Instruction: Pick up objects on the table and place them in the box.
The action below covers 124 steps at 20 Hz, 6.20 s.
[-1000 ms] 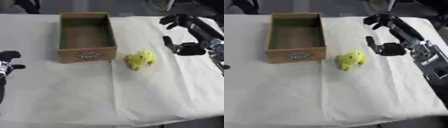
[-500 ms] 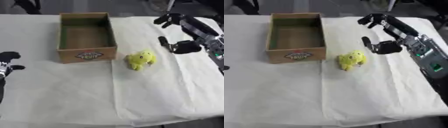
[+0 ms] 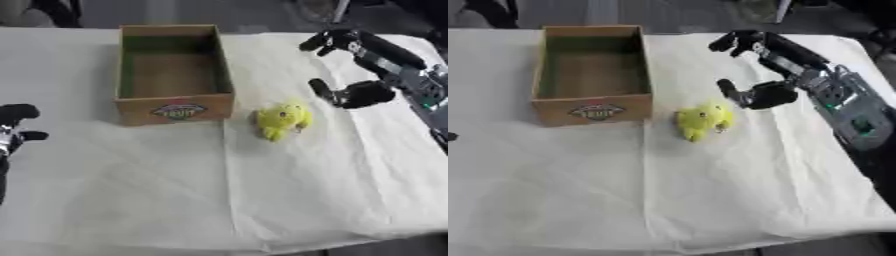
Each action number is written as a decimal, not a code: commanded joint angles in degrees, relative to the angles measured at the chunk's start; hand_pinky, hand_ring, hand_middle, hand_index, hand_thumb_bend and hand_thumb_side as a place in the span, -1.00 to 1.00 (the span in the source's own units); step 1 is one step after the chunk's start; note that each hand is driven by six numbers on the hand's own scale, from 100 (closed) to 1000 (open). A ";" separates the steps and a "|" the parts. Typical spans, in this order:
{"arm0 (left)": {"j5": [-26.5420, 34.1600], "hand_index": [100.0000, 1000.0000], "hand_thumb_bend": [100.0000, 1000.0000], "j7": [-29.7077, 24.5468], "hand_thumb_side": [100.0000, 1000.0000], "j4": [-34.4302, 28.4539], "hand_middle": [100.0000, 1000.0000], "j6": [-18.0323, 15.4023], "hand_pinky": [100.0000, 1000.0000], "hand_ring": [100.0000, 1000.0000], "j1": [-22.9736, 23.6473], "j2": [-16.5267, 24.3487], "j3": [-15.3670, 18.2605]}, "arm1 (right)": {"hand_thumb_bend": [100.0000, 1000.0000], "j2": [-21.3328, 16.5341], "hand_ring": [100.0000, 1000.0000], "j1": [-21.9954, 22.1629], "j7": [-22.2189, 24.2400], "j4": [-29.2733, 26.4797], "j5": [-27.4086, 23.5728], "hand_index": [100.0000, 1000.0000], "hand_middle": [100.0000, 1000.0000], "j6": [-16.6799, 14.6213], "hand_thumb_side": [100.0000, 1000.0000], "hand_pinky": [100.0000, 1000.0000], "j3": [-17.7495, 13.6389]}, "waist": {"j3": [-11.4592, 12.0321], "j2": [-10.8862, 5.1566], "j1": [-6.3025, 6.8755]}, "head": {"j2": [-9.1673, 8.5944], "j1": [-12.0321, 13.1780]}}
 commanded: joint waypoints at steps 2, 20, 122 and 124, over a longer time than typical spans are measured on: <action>0.10 0.32 -0.69 -0.23 0.16 -1.01 0.16 -0.08 0.17 0.69 -0.69 0.79 -0.33 | -0.62 -1.65 0.74 -1.99 1.92 2.10 3.73 0.81 0.65 -1.50 -0.37 0.56 0.81 | 0.20 -0.48 0.08 | 0.35 -0.46; 0.23 0.32 -0.69 -0.79 0.16 -1.14 0.16 -0.05 0.17 0.70 -1.26 0.63 -0.89 | -0.48 2.31 0.85 -8.10 5.62 17.19 17.34 0.82 0.71 -6.28 -0.15 0.68 4.07 | 1.72 -0.16 0.23 | 0.16 -2.28; 0.23 0.32 -0.65 -0.44 0.13 -0.87 0.15 -0.43 0.17 0.70 -1.73 0.71 -0.06 | -1.00 2.78 0.47 -5.44 -14.97 -3.22 -26.76 0.65 0.38 10.07 -0.90 0.14 -3.81 | 2.05 -0.56 -0.78 | -1.69 0.35; 0.13 0.32 -0.65 0.24 0.12 -0.84 0.15 -0.39 0.17 0.70 -1.69 0.75 0.49 | -1.00 3.66 0.46 -2.58 -16.49 -4.29 -28.87 0.64 0.36 11.27 -0.72 0.12 -5.27 | 1.38 -0.44 -0.71 | -1.67 0.81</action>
